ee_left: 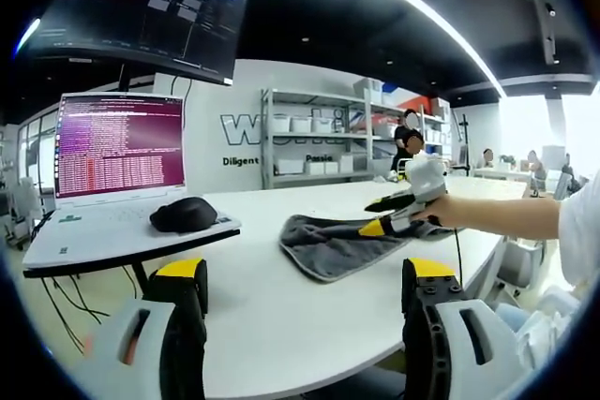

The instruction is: Open the folded towel by lifting each exposed corner and separating the folded layers until the towel lies flat within the target outline without major curled edges

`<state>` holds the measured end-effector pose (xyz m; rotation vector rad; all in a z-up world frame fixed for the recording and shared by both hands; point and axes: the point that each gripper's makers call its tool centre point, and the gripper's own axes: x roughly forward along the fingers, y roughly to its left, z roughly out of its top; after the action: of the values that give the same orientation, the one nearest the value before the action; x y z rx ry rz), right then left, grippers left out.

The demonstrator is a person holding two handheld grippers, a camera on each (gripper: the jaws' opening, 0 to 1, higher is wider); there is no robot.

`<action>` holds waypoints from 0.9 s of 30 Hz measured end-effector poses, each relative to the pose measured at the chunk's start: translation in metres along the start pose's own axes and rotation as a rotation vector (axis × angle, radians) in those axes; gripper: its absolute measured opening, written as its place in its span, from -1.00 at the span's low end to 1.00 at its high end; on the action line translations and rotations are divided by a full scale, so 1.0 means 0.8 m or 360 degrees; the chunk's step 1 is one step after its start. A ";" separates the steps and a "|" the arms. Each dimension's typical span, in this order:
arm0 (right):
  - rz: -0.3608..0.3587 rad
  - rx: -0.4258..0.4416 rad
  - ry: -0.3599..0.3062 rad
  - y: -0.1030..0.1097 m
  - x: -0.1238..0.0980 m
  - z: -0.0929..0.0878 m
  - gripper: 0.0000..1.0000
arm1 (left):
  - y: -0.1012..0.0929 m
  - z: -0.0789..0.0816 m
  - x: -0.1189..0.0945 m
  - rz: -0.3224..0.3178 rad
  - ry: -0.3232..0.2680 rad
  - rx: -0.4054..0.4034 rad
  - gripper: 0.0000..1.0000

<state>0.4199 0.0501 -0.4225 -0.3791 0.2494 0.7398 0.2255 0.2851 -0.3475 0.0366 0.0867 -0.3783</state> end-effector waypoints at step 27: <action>-0.0404 0.0374 -0.0246 -0.003 -0.163 -0.049 0.68 | -0.004 -0.019 -0.002 0.0061 0.0022 -0.0039 0.68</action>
<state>0.3247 -0.0470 -0.4113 -0.1259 0.1369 0.4802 0.2215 0.2839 -0.3629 0.0167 0.1043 -0.3389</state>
